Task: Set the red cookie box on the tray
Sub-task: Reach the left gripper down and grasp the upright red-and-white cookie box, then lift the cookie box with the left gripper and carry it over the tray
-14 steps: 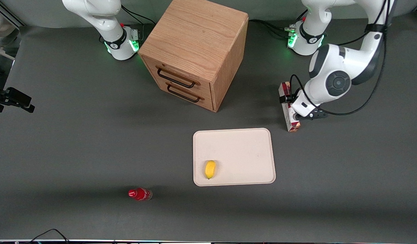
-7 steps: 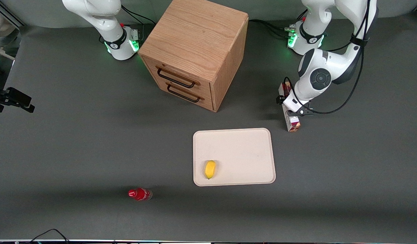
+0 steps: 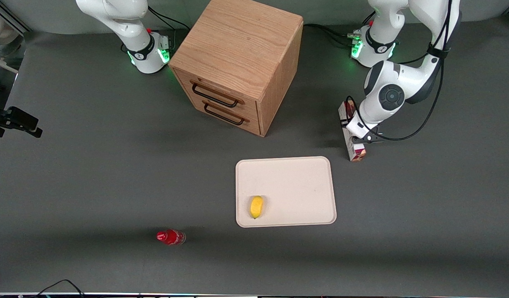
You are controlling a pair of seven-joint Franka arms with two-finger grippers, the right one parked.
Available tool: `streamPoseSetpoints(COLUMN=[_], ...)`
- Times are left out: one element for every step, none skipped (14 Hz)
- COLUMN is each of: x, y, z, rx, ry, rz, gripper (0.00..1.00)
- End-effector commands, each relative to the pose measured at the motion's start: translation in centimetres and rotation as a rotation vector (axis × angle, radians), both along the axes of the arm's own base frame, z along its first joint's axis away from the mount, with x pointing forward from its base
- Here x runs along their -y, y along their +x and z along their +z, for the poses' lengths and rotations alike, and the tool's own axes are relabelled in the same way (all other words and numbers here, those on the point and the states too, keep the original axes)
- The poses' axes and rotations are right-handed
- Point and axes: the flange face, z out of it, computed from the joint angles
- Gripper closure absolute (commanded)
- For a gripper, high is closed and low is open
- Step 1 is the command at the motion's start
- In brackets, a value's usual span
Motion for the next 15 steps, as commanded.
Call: streamPoseSetpoints(x=[0.0,0.6,0.9,1.2,1.4,1.6,1.3,1.2,1.4,1.7,2.3,3.6,5.7,7.9,10.0], y=[2.0,3.8,5.9,8.1,9.8,11.1,12.1,12.8,13.6,14.4,15.4,16.4,17.3,18.3,19.2], z=[2.9,5.7,8.9,13.0,16.9,20.4,23.3,26.2,28.7,30.5,30.9,30.5,28.8,26.0,24.0], rx=[0.005,-0.009,-0.029,-0.036,-0.026,-0.012,0.003,0.024,0.045,0.053,0.051,0.049,0.034,0.019,0.024], ry=[0.019,0.026,0.031,0.03,0.025,0.018,0.013,0.005,-0.007,-0.019,-0.034,-0.052,-0.059,-0.027,-0.005], rz=[0.009,0.011,0.019,0.023,0.026,0.025,0.03,0.029,0.03,0.028,0.023,0.026,0.035,0.038,0.041], gripper=[1.0,1.0,1.0,1.0,1.0,1.0,1.0,1.0,1.0,1.0,1.0,1.0,1.0,1.0,1.0])
